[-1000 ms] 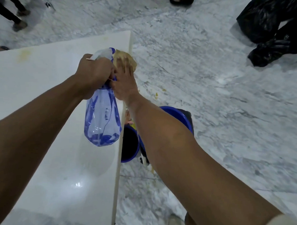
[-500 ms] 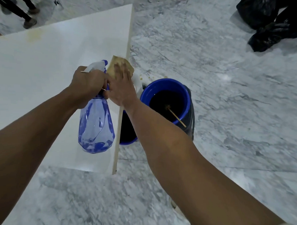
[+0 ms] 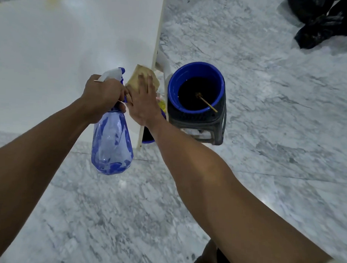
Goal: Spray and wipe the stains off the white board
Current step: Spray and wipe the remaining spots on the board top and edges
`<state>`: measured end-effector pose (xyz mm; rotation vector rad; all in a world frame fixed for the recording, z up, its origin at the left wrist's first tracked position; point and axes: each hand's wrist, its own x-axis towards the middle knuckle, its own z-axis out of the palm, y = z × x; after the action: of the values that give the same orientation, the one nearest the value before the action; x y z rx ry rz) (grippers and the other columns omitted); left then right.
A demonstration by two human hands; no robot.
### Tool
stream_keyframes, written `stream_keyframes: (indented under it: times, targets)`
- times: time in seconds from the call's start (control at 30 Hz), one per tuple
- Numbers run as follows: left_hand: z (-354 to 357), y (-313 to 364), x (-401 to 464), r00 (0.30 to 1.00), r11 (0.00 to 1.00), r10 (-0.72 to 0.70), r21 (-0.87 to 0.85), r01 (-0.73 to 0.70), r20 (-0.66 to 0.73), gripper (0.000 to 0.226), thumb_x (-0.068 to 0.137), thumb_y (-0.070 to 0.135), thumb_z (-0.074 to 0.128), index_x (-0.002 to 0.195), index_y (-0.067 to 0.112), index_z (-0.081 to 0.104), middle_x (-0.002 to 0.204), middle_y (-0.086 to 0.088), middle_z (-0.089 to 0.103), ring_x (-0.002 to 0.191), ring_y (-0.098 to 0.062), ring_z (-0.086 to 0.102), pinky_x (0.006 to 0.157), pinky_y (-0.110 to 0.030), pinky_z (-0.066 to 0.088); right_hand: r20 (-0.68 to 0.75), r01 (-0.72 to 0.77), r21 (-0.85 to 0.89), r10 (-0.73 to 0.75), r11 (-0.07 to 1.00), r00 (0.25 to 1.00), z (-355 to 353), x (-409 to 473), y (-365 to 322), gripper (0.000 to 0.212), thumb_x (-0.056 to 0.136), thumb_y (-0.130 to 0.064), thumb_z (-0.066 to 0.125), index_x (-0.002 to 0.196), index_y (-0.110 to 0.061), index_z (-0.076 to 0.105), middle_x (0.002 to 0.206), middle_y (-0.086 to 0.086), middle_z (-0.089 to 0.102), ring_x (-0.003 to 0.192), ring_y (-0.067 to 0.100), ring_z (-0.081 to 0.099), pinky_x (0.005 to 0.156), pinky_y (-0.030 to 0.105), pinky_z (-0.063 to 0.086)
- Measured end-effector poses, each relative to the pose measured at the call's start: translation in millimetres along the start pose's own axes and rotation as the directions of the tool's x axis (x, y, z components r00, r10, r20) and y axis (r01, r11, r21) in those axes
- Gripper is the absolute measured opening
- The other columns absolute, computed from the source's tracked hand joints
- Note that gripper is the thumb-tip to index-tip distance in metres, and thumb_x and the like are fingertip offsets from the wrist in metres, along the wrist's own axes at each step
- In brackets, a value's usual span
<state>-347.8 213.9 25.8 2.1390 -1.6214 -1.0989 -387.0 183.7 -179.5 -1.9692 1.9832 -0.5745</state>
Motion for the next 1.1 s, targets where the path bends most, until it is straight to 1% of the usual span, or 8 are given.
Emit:
stream_keyframes:
  times: [0.13,0.27,0.47,0.7,0.77,0.83,0.93,1.1]
  targets:
    - [-11,-14,-14,1.0,0.999,-0.021,0.046,0.022,-0.01,0.02,0.079,-0.008,0.044,0.074,0.0,0.062,0.069,-0.017,0.061,0.029,-0.016,0.053,0.038,-0.021,0.05,0.03,0.026,-0.06,-0.024,0.998,0.999,10,-29,-16,0.073,0.097,-0.049,-0.008,0.149,-0.025,0.036,0.161,0.027,0.014,0.148,0.05,-0.001,0.117,0.062,0.004]
    - [-15,-27,-25,0.999,0.999,-0.041,0.027,0.042,-0.025,0.019,0.077,-0.008,0.046,0.076,0.0,0.063,0.076,-0.024,0.063,0.031,-0.018,0.055,0.043,-0.022,0.053,0.029,0.004,0.003,-0.004,1.0,1.0,2,-65,-28,0.054,0.104,-0.048,0.02,0.151,-0.025,0.033,0.162,0.027,0.001,0.147,0.05,-0.009,0.12,0.058,-0.004]
    - [-12,-44,-51,0.996,0.995,-0.078,-0.058,0.076,-0.043,0.015,0.077,0.001,0.047,0.076,-0.001,0.063,0.078,-0.023,0.062,0.03,-0.018,0.054,0.045,-0.023,0.05,0.004,0.067,0.175,-0.069,0.982,0.998,13,-127,-52,0.057,0.105,-0.044,0.024,0.158,-0.022,0.018,0.162,0.027,-0.009,0.148,0.044,-0.019,0.118,0.05,-0.02]
    - [-9,-65,-92,0.993,0.99,-0.109,-0.095,0.105,-0.037,0.018,0.076,0.001,0.048,0.081,-0.004,0.065,0.09,-0.029,0.07,0.036,-0.023,0.056,0.06,-0.034,0.052,0.061,0.225,0.284,-0.252,0.932,0.966,40,-192,-66,0.077,0.097,-0.035,0.058,0.155,-0.01,0.013,0.159,0.034,0.007,0.147,0.054,-0.004,0.117,0.063,-0.003]
    - [-11,-66,-108,0.992,0.987,-0.115,-0.115,0.109,-0.054,0.018,0.079,0.002,0.048,0.079,-0.005,0.064,0.086,-0.027,0.07,0.036,-0.023,0.056,0.056,-0.032,0.051,0.098,0.126,0.557,-0.216,0.821,0.971,5,-204,-62,0.061,0.099,-0.02,0.056,0.153,-0.007,0.029,0.158,0.031,0.02,0.148,0.05,0.009,0.12,0.059,0.0]
    - [-14,-63,-127,0.991,0.984,-0.11,-0.149,0.099,-0.073,0.02,0.084,0.005,0.048,0.076,-0.005,0.063,0.083,-0.026,0.069,0.038,-0.024,0.057,0.053,-0.031,0.05,0.177,-0.064,0.81,-0.138,0.583,0.974,-42,-211,-55,0.036,0.102,-0.018,0.048,0.137,-0.014,0.047,0.141,0.018,0.048,0.132,0.036,0.044,0.115,0.054,0.027]
    - [-18,-46,-164,0.992,0.976,-0.078,-0.209,0.056,-0.099,0.018,0.082,0.002,0.048,0.074,-0.004,0.063,0.08,-0.023,0.069,0.049,-0.029,0.061,0.05,-0.03,0.053,0.48,-0.459,0.809,0.039,0.368,0.876,-119,-216,-41,0.03,0.104,-0.042,0.041,0.106,-0.017,0.057,0.096,0.0,0.063,0.086,0.015,0.058,0.089,0.039,0.048]
    - [-26,14,-234,0.997,0.96,-0.005,-0.279,-0.016,-0.074,0.019,0.08,-0.005,0.045,0.082,-0.003,0.064,0.09,-0.026,0.071,0.04,-0.023,0.058,0.049,-0.028,0.054,0.61,-0.611,0.791,0.13,-0.035,0.782,-241,-220,3,0.057,0.106,-0.044,0.035,0.137,0.001,0.051,0.14,0.028,0.052,0.126,0.043,0.053,0.113,0.054,0.038]
